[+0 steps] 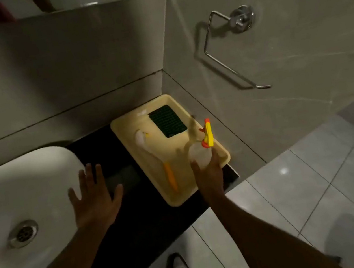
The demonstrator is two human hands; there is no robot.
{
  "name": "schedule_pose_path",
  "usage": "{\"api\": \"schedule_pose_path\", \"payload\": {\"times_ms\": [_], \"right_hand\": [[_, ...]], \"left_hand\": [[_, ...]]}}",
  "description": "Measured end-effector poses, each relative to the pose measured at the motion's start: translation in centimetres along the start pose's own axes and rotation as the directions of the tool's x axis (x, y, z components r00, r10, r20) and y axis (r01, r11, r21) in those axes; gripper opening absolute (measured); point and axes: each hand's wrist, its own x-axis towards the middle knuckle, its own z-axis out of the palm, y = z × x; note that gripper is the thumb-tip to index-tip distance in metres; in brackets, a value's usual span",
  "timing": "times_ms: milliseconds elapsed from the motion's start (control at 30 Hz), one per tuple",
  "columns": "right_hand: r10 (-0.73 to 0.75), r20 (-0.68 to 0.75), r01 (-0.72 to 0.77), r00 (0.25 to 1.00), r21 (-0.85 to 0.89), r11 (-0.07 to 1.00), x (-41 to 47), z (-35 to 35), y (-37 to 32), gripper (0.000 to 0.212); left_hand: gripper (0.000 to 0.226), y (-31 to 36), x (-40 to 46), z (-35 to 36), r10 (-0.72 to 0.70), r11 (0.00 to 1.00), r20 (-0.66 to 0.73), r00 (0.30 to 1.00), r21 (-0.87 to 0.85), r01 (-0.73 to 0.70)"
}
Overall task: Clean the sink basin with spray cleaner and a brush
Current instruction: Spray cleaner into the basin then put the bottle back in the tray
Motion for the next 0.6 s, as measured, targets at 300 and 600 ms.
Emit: {"api": "schedule_pose_path", "payload": {"times_ms": [300, 600], "right_hand": [[-0.124, 0.152, 0.091, 0.981, 0.204, 0.975, 8.5, 3.3, -2.0, 0.098], [-0.237, 0.187, 0.225, 0.953, 0.08, 0.971, 14.6, 2.2, -0.9, 0.048]], "left_hand": [[0.093, -2.8, -1.5, 0.0, -0.201, 0.974, -0.024, 0.979, 0.105, 0.202], [0.093, 0.5, 1.2, 1.8, -0.173, 0.983, 0.055, 0.983, 0.074, 0.168]]}}
